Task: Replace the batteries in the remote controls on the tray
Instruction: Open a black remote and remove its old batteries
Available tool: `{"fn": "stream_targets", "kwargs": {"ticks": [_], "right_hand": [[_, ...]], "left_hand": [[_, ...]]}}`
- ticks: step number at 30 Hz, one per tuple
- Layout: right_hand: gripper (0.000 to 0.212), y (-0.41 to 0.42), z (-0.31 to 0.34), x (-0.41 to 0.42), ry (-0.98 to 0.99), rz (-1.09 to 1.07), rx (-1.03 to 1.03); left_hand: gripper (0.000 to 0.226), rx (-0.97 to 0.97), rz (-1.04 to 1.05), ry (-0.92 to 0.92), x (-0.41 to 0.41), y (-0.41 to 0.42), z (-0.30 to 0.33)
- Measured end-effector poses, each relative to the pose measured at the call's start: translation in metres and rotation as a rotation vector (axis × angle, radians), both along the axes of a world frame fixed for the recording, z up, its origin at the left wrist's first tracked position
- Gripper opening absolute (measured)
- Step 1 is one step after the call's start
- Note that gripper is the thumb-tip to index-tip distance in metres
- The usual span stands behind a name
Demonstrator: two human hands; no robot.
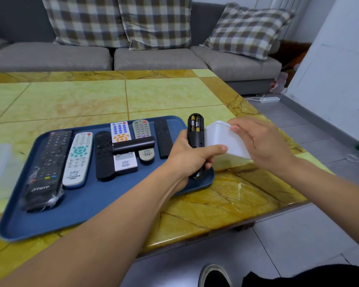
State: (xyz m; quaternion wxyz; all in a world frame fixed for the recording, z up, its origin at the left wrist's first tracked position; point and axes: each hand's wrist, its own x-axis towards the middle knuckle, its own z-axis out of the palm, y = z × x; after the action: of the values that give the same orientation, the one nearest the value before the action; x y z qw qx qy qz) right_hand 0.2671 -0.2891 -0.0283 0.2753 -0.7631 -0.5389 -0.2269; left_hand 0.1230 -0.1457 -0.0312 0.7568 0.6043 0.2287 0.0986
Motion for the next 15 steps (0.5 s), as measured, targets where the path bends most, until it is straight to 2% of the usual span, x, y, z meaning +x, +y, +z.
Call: {"fn": "stream_targets", "kwargs": {"ticks": [5, 9, 12, 14, 15], "right_hand": [[0.046, 0.011, 0.011, -0.002, 0.034, 0.023, -0.153], [0.025, 0.008, 0.026, 0.015, 0.039, -0.067, -0.098], [0.021, 0.007, 0.035, 0.028, 0.202, -0.075, -0.093], [0.019, 0.012, 0.035, 0.026, 0.401, -0.109, 0.044], [0.020, 0.014, 0.036, 0.023, 0.407, -0.160, 0.164]], "left_hand": [[0.068, -0.060, -0.005, 0.034, -0.003, 0.008, 0.000], [0.066, 0.010, -0.094, 0.021, -0.008, 0.001, 0.001], [0.066, -0.011, -0.114, -0.006, -0.007, -0.007, -0.001], [0.066, 0.033, -0.099, -0.010, -0.006, -0.005, -0.001], [0.065, 0.057, -0.084, -0.010, -0.005, -0.002, 0.000]]}}
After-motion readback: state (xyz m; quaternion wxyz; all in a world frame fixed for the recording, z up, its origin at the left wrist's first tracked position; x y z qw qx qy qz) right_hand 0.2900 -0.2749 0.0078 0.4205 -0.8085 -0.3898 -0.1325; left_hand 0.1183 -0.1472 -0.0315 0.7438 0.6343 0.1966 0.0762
